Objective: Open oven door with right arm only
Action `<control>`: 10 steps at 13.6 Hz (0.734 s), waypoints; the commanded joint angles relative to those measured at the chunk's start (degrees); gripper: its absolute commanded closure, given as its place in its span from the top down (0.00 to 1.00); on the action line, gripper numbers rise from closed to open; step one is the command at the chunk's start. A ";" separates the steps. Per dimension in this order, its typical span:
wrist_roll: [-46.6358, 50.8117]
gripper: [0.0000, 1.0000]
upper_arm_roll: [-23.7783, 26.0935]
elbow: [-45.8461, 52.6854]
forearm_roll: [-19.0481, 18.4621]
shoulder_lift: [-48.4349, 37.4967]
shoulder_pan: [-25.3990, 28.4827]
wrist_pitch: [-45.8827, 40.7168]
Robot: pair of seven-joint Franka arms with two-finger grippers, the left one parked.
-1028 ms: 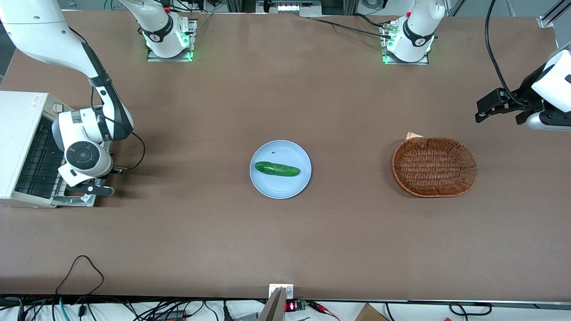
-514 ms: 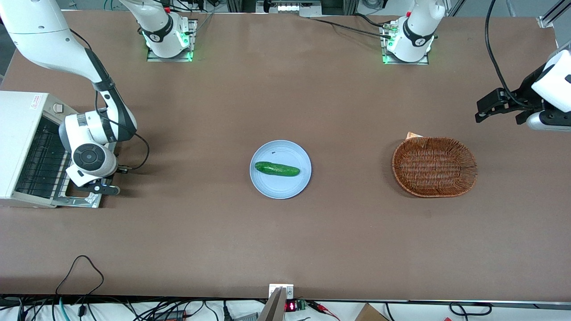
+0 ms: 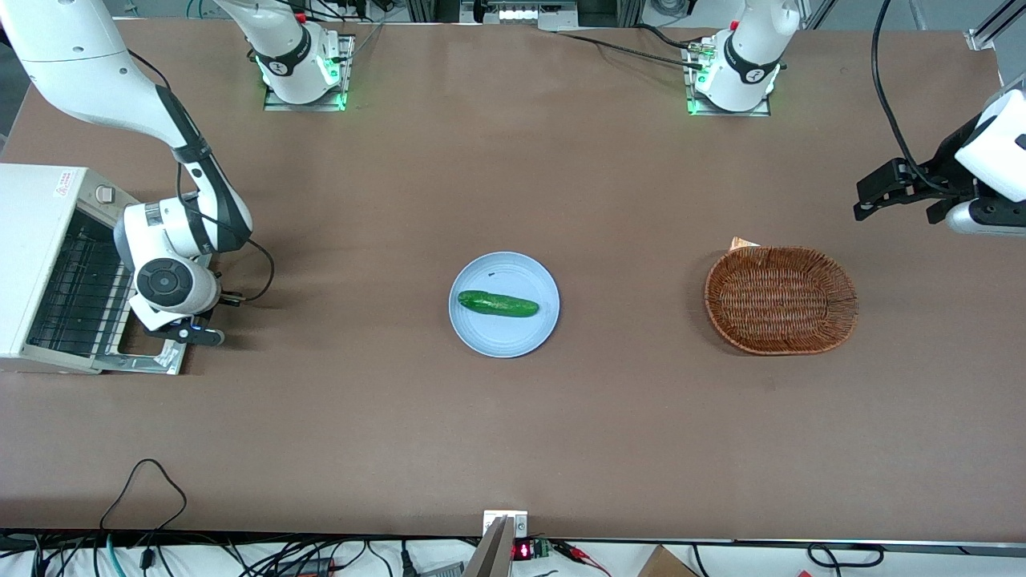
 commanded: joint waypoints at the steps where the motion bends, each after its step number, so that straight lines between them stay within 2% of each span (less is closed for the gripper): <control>1: 1.31 0.00 2.05 -1.21 0.89 -1.95 -0.73 -1.03; 3: 0.79 0.00 3.46 -1.21 2.28 -3.61 -0.99 -1.12; 5: -2.27 0.00 3.99 -1.30 6.49 -7.03 -0.99 -1.38; 10: -18.16 0.00 4.17 -0.77 23.88 -17.58 -1.52 -7.52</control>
